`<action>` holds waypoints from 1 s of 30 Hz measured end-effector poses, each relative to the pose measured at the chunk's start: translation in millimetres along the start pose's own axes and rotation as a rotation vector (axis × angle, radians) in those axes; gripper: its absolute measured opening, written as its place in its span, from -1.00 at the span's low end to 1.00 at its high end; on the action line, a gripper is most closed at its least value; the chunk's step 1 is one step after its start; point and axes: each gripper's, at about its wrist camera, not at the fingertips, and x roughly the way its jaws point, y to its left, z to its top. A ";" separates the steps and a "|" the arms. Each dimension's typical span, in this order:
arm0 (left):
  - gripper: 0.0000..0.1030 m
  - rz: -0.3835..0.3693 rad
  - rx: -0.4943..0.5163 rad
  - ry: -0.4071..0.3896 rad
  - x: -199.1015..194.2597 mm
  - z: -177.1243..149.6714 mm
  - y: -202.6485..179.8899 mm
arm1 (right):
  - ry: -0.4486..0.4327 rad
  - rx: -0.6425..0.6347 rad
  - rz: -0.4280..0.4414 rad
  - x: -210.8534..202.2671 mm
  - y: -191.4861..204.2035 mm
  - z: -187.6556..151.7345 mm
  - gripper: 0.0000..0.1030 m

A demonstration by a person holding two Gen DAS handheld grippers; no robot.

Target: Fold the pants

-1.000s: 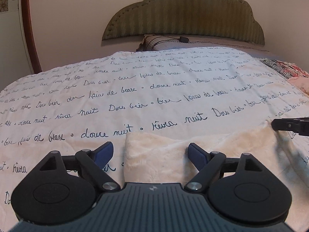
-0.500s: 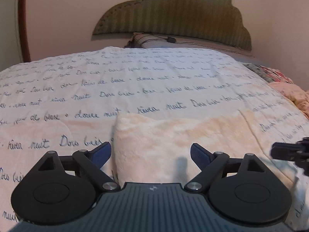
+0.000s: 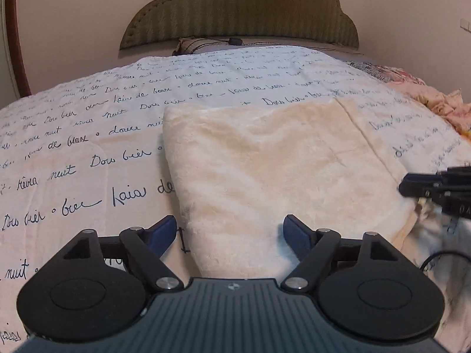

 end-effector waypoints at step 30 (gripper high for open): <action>0.32 -0.389 -0.390 0.090 48.7 14.9 56.1 | 0.103 0.477 0.425 64.5 -98.3 20.7 -0.15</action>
